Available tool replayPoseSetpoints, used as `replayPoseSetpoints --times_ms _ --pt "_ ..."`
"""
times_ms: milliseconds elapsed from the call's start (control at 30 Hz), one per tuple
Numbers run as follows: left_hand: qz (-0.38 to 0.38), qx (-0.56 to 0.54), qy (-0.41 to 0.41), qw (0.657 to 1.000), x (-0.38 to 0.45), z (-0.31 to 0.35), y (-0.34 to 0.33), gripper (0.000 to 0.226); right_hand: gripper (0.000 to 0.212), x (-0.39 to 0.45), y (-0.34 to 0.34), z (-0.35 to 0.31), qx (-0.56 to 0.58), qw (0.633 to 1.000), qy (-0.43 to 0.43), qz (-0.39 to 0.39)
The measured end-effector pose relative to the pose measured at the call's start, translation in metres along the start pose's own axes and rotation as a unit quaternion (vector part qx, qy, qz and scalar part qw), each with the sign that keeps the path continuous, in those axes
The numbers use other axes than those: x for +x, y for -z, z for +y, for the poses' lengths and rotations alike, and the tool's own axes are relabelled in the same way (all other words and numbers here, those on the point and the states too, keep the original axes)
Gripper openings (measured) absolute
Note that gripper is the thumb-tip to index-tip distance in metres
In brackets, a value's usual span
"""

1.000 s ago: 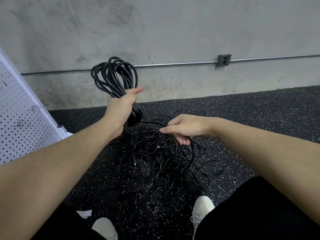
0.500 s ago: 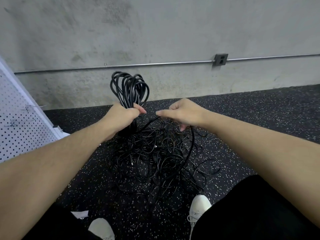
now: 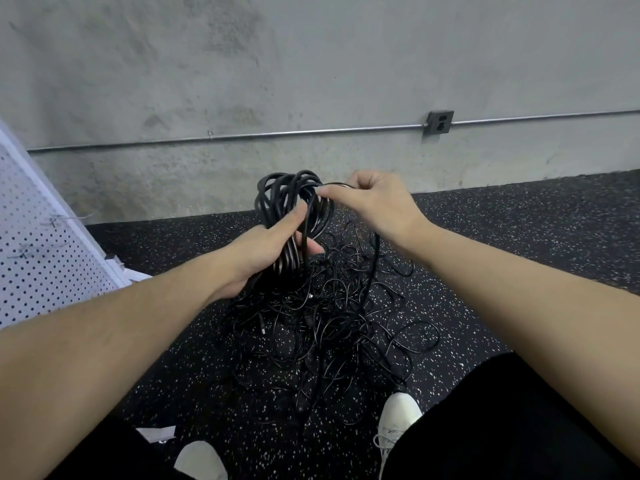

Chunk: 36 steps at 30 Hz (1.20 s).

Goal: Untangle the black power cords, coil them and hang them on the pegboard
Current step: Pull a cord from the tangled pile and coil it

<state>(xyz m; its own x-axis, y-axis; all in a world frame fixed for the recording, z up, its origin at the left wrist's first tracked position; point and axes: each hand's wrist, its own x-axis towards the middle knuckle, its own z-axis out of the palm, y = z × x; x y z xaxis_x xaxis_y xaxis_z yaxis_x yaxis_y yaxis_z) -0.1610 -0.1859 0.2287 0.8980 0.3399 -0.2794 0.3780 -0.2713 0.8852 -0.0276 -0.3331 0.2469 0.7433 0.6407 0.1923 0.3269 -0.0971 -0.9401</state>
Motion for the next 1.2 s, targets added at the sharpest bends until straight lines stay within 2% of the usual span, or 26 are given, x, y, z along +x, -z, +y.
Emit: replayPoseSetpoints --times_ms 67,133,233,300,433,533,567,633,700,733,800,833,933,1067,1133,1200 --pt "-0.008 0.039 -0.041 0.998 0.0 0.001 -0.005 0.056 0.038 0.0 -0.006 -0.005 0.047 0.999 -0.009 -0.013" --pt "-0.013 0.058 -0.056 0.997 0.002 -0.001 -0.008 0.039 0.025 -0.003 -0.009 -0.012 0.096 0.994 -0.033 -0.052" --pt "-0.019 0.042 -0.044 0.998 0.003 -0.003 -0.005 0.038 0.012 -0.001 -0.005 -0.013 0.118 0.984 -0.036 -0.125" --pt "-0.016 0.019 -0.033 0.999 0.0 -0.004 -0.003 0.042 0.009 -0.002 -0.003 -0.01 0.129 0.98 -0.04 -0.146" --pt "-0.032 0.0 -0.043 0.999 -0.007 -0.009 -0.004 0.043 0.008 -0.006 -0.007 -0.007 0.146 0.985 -0.018 -0.092" --pt "-0.038 -0.029 -0.072 0.996 -0.005 -0.007 -0.009 0.045 0.006 -0.001 -0.012 -0.004 0.161 0.987 0.008 -0.017" --pt "-0.043 -0.036 -0.086 0.995 -0.003 -0.005 -0.011 0.042 0.01 0.001 -0.014 -0.002 0.161 0.987 0.017 0.011" --pt "-0.062 -0.045 -0.116 0.99 -0.002 -0.001 -0.014 0.037 0.036 0.006 -0.018 0.005 0.162 0.986 0.0 0.045" --pt "-0.073 -0.042 -0.136 0.987 -0.002 0.001 -0.014 0.037 0.059 0.006 -0.02 0.008 0.202 0.976 -0.082 -0.001" --pt "-0.077 -0.037 -0.14 0.987 -0.002 0.001 -0.012 0.037 0.063 0.005 -0.021 0.007 0.22 0.966 -0.128 -0.045" --pt "-0.088 -0.044 -0.131 0.986 -0.002 -0.002 -0.01 0.035 0.064 0.001 -0.023 0.004 0.22 0.952 -0.18 -0.118" --pt "-0.091 -0.055 -0.121 0.987 -0.002 -0.003 -0.008 0.034 0.061 0.001 -0.025 0.003 0.223 0.949 -0.183 -0.126" --pt "-0.044 -0.038 -0.082 0.995 -0.001 -0.004 -0.001 0.03 0.043 0.002 -0.032 -0.005 0.252 0.95 -0.175 -0.058" --pt "0.077 -0.058 -0.018 0.995 0.005 -0.008 0.013 0.018 0.043 0.006 -0.04 -0.017 0.219 0.964 -0.149 0.026" --pt "0.075 -0.061 -0.01 0.995 0.005 -0.008 0.015 0.019 0.042 0.007 -0.043 -0.017 0.226 0.959 -0.163 0.047" --pt "0.049 -0.086 -0.006 0.995 0.004 -0.008 0.013 0.019 0.041 0.006 -0.042 -0.02 0.249 0.951 -0.18 0.032"
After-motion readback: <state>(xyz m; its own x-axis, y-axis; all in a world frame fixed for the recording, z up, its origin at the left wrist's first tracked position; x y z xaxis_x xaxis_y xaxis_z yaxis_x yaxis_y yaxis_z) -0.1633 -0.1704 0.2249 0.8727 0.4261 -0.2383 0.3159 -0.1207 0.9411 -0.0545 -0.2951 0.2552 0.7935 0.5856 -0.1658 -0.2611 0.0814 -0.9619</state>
